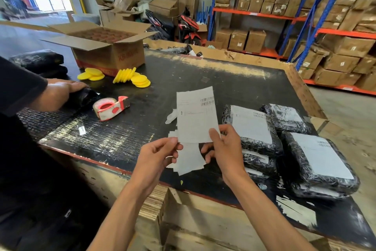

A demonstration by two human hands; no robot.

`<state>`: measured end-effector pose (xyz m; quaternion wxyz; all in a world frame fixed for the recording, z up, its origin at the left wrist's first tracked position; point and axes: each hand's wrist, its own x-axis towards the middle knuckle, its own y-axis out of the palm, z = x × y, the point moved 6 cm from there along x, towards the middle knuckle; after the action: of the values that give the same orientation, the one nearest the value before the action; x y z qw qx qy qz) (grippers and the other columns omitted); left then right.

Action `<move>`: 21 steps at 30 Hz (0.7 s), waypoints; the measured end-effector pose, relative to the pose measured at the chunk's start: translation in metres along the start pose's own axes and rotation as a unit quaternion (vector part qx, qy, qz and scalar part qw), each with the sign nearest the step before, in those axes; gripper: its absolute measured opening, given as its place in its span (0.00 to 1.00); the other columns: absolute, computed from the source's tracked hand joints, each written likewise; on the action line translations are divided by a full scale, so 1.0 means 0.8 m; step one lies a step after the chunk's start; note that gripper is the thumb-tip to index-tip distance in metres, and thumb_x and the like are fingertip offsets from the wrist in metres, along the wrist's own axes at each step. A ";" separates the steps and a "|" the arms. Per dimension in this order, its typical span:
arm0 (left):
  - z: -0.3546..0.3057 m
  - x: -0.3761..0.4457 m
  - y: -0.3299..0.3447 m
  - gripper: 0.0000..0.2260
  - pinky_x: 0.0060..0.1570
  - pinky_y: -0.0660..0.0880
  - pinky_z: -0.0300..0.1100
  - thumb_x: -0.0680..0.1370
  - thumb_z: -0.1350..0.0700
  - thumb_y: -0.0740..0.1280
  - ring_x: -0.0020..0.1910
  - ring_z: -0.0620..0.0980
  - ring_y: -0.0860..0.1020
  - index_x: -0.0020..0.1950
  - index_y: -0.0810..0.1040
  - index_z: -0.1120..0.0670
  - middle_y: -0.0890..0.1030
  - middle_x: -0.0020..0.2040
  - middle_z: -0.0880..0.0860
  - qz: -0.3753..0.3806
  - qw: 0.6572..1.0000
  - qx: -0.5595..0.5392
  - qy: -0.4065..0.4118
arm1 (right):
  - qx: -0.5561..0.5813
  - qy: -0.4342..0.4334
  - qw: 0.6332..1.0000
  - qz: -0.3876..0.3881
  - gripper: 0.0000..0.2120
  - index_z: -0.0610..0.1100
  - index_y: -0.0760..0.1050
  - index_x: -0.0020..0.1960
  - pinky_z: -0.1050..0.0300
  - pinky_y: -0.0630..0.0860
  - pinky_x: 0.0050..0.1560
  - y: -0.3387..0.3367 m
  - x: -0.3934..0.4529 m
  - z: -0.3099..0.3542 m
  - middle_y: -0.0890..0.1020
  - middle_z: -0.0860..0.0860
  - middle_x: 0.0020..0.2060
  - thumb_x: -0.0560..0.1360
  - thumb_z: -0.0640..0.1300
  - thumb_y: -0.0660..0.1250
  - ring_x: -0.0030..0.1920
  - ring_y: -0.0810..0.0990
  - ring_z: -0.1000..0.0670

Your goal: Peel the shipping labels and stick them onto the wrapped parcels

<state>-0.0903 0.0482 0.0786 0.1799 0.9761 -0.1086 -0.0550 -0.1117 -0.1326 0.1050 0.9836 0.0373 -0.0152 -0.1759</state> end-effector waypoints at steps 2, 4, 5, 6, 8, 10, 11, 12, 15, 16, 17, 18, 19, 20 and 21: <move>-0.004 -0.003 0.002 0.11 0.36 0.76 0.36 0.74 0.56 0.68 0.35 0.46 0.76 0.50 0.83 0.61 0.83 0.41 0.56 -0.002 1.000 0.004 0.003 | 0.002 -0.001 1.000 -0.002 0.02 0.40 0.69 0.52 0.57 0.71 0.21 -0.003 -0.003 0.004 0.83 0.40 0.43 0.83 0.39 0.61 0.27 0.77 0.51; -0.005 -0.005 0.005 0.12 0.36 0.76 0.36 0.73 0.55 0.69 0.35 0.46 0.76 0.51 0.83 0.61 0.83 0.41 0.56 -0.001 1.000 0.016 0.001 | 0.003 0.000 1.000 -0.003 0.02 0.40 0.69 0.52 0.57 0.71 0.21 -0.005 -0.005 0.006 0.83 0.39 0.44 0.83 0.39 0.61 0.28 0.77 0.51; -0.005 -0.005 0.007 0.12 0.36 0.76 0.36 0.73 0.54 0.69 0.35 0.46 0.76 0.51 0.83 0.61 0.83 0.40 0.56 -0.001 1.000 0.021 0.001 | 0.003 0.000 1.000 -0.004 0.02 0.40 0.69 0.52 0.57 0.71 0.21 -0.006 -0.005 0.006 0.83 0.39 0.43 0.83 0.39 0.61 0.28 0.77 0.50; -0.005 -0.006 0.010 0.12 0.36 0.76 0.37 0.73 0.55 0.68 0.35 0.46 0.76 0.51 0.83 0.61 0.83 0.40 0.55 -0.001 1.000 0.024 0.001 | 0.002 -0.001 1.000 -0.005 0.02 0.40 0.69 0.52 0.57 0.71 0.21 -0.007 -0.005 0.006 0.83 0.39 0.43 0.83 0.39 0.61 0.28 0.77 0.50; -0.007 -0.007 0.012 0.10 0.37 0.75 0.37 0.76 0.56 0.67 0.35 0.46 0.76 0.50 0.83 0.61 0.83 0.40 0.55 -0.004 1.000 0.022 0.001 | -0.002 -0.005 1.000 -0.007 0.02 0.40 0.69 0.52 0.56 0.71 0.21 -0.009 -0.004 0.005 0.83 0.39 0.42 0.83 0.39 0.61 0.28 0.77 0.50; -0.009 -0.009 0.015 0.08 0.37 0.75 0.37 0.78 0.59 0.66 0.35 0.47 0.75 0.50 0.83 0.61 0.82 0.40 0.55 -0.003 1.000 0.023 0.002 | -0.006 -0.010 1.000 -0.008 0.02 0.41 0.69 0.51 0.56 0.71 0.22 -0.012 -0.005 0.005 0.83 0.39 0.41 0.83 0.39 0.61 0.28 0.77 0.49; -0.010 -0.010 0.016 0.08 0.36 0.75 0.37 0.79 0.59 0.65 0.35 0.46 0.75 0.50 0.82 0.62 0.82 0.39 0.55 -0.002 1.000 0.026 0.003 | -0.006 -0.013 1.000 -0.008 0.02 0.41 0.69 0.51 0.56 0.71 0.22 -0.012 -0.005 0.005 0.82 0.40 0.41 0.83 0.39 0.61 0.28 0.77 0.48; -0.011 -0.011 0.018 0.08 0.36 0.74 0.36 0.79 0.60 0.65 0.34 0.46 0.75 0.49 0.82 0.62 0.82 0.38 0.54 -0.001 1.000 0.030 0.005 | -0.006 -0.016 1.000 -0.007 0.02 0.41 0.69 0.51 0.56 0.71 0.22 -0.013 -0.006 0.005 0.82 0.40 0.41 0.83 0.39 0.61 0.28 0.77 0.48; -0.013 -0.013 0.024 0.08 0.35 0.72 0.36 0.80 0.61 0.64 0.33 0.46 0.73 0.48 0.81 0.63 0.80 0.37 0.54 -0.001 0.999 0.038 0.007 | -0.007 -0.020 1.000 -0.004 0.03 0.42 0.69 0.50 0.56 0.71 0.22 -0.014 -0.008 0.005 0.82 0.40 0.40 0.83 0.39 0.61 0.28 0.77 0.48; -0.013 -0.014 0.025 0.08 0.35 0.72 0.37 0.80 0.61 0.63 0.33 0.47 0.73 0.48 0.80 0.63 0.80 0.36 0.54 -0.002 0.999 0.042 0.006 | -0.009 -0.021 1.000 -0.002 0.03 0.42 0.69 0.50 0.56 0.71 0.22 -0.014 -0.008 0.005 0.82 0.41 0.40 0.83 0.39 0.61 0.28 0.77 0.48; -0.012 -0.014 0.026 0.09 0.35 0.71 0.37 0.80 0.61 0.63 0.33 0.47 0.73 0.47 0.80 0.64 0.79 0.36 0.54 -0.001 0.999 0.044 0.004 | -0.009 -0.021 1.000 -0.001 0.03 0.42 0.69 0.50 0.56 0.71 0.22 -0.014 -0.008 0.005 0.82 0.40 0.40 0.83 0.39 0.61 0.28 0.77 0.48; -0.011 -0.014 0.026 0.09 0.35 0.71 0.37 0.81 0.61 0.63 0.33 0.47 0.72 0.47 0.80 0.64 0.79 0.36 0.54 -0.001 0.999 0.044 0.002 | -0.010 -0.022 1.000 0.000 0.03 0.42 0.69 0.50 0.56 0.71 0.22 -0.014 -0.008 0.005 0.82 0.40 0.40 0.83 0.39 0.61 0.29 0.77 0.48; -0.011 -0.014 0.026 0.09 0.35 0.71 0.37 0.80 0.61 0.63 0.33 0.48 0.72 0.47 0.80 0.63 0.79 0.36 0.54 -0.001 0.999 0.039 0.000 | -0.010 -0.022 1.000 0.000 0.03 0.42 0.69 0.50 0.56 0.71 0.22 -0.015 -0.009 0.005 0.82 0.40 0.40 0.83 0.39 0.61 0.29 0.77 0.48; -0.010 -0.014 0.027 0.09 0.35 0.72 0.37 0.80 0.61 0.63 0.33 0.48 0.73 0.46 0.80 0.63 0.80 0.36 0.55 -0.001 1.000 0.029 -0.003 | -0.012 -0.023 1.000 -0.001 0.03 0.42 0.69 0.50 0.56 0.71 0.22 -0.015 -0.008 0.006 0.82 0.39 0.40 0.83 0.39 0.61 0.29 0.77 0.47; -0.009 -0.014 0.026 0.08 0.34 0.72 0.37 0.80 0.60 0.64 0.33 0.48 0.73 0.45 0.80 0.62 0.80 0.37 0.55 -0.002 1.000 0.016 -0.007 | -0.014 -0.025 1.000 -0.002 0.03 0.43 0.69 0.50 0.56 0.71 0.22 -0.016 -0.008 0.006 0.82 0.40 0.40 0.83 0.40 0.61 0.30 0.77 0.46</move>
<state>-0.1046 0.0341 0.0940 0.1633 0.9787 -0.1086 -0.0607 -0.1223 -0.1426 0.1086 0.9829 0.0188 -0.0373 -0.1793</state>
